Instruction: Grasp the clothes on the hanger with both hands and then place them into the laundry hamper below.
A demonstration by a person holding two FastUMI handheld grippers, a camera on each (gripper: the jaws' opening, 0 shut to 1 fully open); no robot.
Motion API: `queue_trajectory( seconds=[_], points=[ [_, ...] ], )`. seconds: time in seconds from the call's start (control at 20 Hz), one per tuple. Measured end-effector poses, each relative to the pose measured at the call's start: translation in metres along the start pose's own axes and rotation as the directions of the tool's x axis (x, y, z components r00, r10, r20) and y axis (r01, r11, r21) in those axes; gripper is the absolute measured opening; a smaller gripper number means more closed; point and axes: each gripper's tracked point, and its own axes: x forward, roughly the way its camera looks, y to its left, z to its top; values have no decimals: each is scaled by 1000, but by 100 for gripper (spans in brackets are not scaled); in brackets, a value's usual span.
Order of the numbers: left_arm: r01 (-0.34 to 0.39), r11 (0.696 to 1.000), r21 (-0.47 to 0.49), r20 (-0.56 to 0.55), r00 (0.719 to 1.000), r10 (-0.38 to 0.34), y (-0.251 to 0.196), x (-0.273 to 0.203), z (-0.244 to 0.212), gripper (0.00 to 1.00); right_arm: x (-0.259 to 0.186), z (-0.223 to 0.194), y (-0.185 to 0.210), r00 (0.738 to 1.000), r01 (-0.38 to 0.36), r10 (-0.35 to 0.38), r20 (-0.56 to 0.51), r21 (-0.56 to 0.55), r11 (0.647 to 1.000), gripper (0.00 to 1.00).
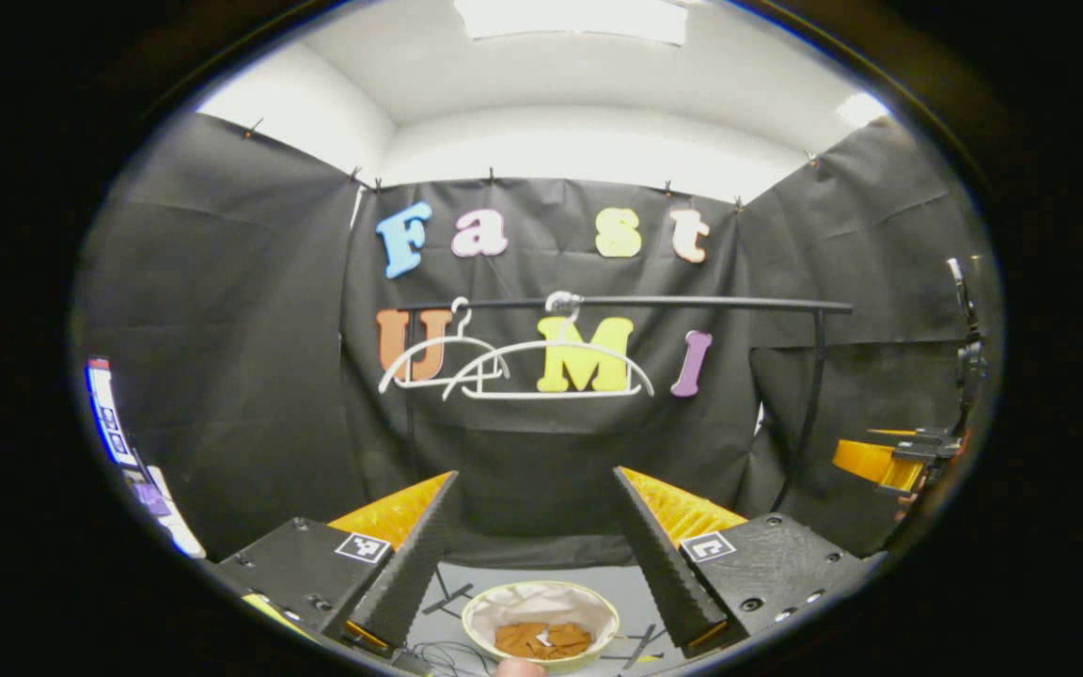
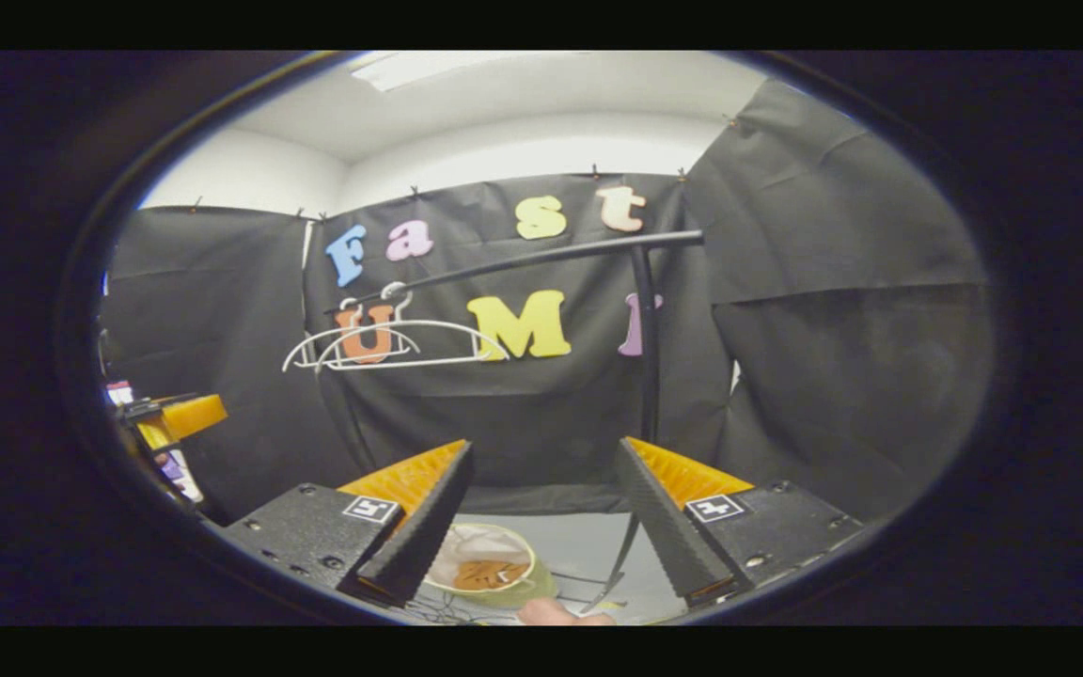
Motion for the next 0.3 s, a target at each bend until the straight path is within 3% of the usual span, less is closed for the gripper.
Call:
queue_trajectory(
  seconds=[0.3],
  points=[
    [-3, 1000, -6, 95, 995, 3, 22, -20, 44, 100, -27, 38, 6, 992, 14, -14, 122, -1, 1000, 96]
  ],
)
